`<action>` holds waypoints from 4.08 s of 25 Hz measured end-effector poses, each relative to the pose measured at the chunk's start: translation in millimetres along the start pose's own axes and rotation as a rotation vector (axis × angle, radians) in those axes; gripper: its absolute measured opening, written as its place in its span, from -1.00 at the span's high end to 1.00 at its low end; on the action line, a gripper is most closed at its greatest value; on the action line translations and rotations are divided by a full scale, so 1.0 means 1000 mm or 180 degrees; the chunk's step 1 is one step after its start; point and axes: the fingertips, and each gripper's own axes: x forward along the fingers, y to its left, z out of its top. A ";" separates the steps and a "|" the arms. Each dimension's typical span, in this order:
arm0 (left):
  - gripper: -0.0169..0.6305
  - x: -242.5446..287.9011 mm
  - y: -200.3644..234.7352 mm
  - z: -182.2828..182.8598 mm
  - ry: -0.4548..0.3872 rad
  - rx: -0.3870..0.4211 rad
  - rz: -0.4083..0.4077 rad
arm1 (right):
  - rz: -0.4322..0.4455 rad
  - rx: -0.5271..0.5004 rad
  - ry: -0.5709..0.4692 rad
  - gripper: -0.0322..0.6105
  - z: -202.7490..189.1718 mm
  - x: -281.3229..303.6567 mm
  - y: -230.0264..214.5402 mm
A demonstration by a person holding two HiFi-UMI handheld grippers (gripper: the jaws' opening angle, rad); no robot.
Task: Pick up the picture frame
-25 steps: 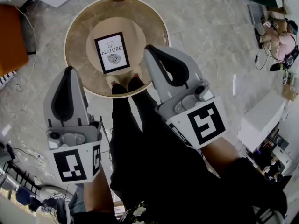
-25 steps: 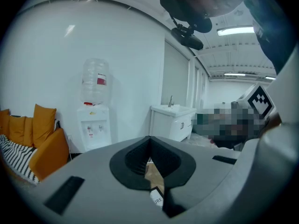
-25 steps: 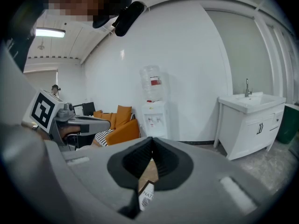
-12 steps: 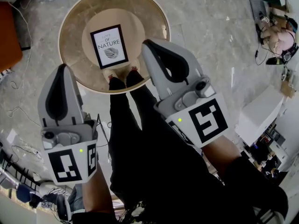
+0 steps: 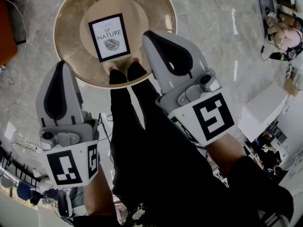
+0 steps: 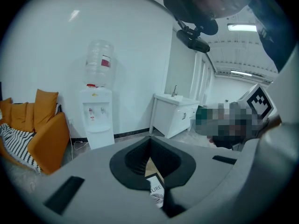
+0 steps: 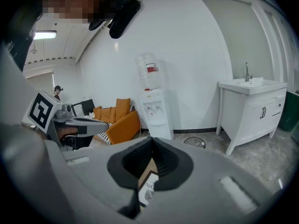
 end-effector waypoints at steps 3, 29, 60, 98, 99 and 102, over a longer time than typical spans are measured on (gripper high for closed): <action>0.96 0.007 0.003 -0.010 0.0064 0.0009 -0.0005 | -0.0025 0.0001 0.0045 0.91 -0.009 0.006 -0.003; 0.96 0.051 0.024 -0.104 0.0376 0.0208 -0.0035 | -0.0129 -0.0033 0.0378 0.91 -0.110 0.049 -0.024; 0.32 0.128 0.026 -0.280 0.1155 -0.0291 -0.0242 | -0.0058 0.0098 0.1128 0.39 -0.269 0.126 -0.031; 0.37 0.191 0.045 -0.388 0.1835 -0.0719 -0.0272 | -0.0137 0.0730 0.1781 0.40 -0.377 0.182 -0.052; 0.41 0.191 0.046 -0.389 0.1831 -0.0758 -0.0250 | -0.0138 0.0744 0.1793 0.40 -0.378 0.182 -0.052; 0.50 0.190 0.048 -0.389 0.1806 -0.0808 -0.0204 | -0.0142 0.0762 0.1821 0.41 -0.380 0.182 -0.053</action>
